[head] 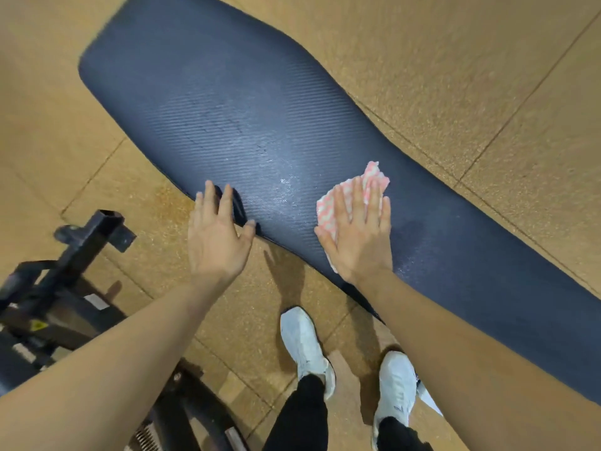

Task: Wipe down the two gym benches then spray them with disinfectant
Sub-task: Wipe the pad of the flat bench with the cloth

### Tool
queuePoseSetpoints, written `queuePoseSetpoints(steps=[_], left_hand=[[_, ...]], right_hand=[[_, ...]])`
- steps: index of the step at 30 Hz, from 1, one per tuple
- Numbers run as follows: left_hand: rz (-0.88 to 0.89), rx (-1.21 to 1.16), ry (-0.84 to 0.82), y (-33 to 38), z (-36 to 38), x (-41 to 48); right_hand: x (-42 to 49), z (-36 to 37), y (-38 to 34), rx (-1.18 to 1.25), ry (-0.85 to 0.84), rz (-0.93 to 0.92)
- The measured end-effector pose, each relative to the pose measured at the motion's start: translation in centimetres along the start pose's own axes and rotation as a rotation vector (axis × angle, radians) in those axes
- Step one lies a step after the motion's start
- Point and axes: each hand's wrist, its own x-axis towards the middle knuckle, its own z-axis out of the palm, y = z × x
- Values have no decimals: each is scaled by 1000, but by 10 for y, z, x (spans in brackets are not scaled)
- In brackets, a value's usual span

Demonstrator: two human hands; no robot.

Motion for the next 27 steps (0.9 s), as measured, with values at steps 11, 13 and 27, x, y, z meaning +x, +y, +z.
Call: queuePoseSetpoints(steps=[11, 13, 27], left_hand=[[-131, -85, -46, -70, -32, 84], [-118, -114, -57, -72, -32, 84], [-179, -464, 128, -98, -28, 86]], right_hand=[[115, -11, -84, -109, 60, -215], [132, -14, -97, -144, 47, -243], [234, -33, -185, -193, 37, -935]])
